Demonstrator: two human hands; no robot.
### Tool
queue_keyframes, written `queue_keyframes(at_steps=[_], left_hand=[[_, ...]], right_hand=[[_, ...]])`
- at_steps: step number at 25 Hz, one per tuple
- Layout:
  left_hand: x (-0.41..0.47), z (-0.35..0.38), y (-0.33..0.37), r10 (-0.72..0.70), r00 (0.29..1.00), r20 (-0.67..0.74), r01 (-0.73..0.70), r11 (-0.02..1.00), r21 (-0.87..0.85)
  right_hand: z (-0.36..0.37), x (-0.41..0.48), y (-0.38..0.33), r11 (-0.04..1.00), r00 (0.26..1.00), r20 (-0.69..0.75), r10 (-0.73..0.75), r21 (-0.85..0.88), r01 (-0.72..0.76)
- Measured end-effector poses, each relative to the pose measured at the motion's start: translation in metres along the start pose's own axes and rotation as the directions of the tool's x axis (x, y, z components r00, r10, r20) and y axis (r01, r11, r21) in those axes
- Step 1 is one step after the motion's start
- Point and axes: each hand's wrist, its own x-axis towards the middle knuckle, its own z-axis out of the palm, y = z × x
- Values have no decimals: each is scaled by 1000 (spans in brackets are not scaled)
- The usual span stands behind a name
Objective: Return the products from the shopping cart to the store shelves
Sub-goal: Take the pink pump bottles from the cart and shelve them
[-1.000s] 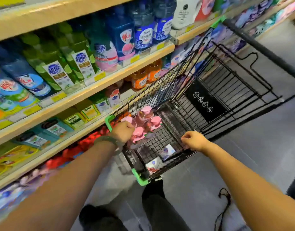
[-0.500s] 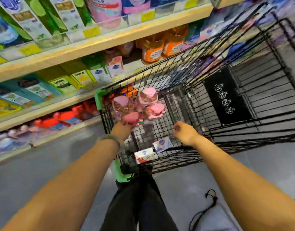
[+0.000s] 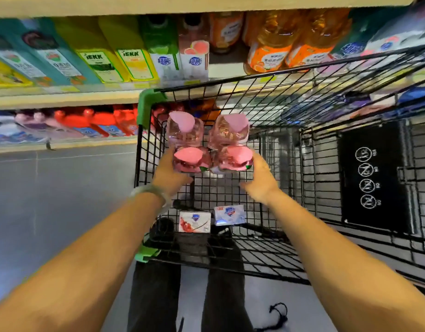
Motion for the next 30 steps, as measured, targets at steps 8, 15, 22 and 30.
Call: queue_keyframes(at_steps=[8,15,22,30], left_hand=[[36,27,-51,188,963,-195,-141,963,232],[23,37,-71,280,946,-164,-165,850,500],[4,34,-60,205,961,-188,-107,896,430],[-63,2,-25,83,988,-132,-42,958,285]], right_hand=[[5,34,15,982,981,-68,-184,29,186],[19,32,34,987,985,-65,-160,2,160],[31,15,30,999,983,-181,18,47,-9],[-4,-65,2,996,994,-80,76,-48,-80]])
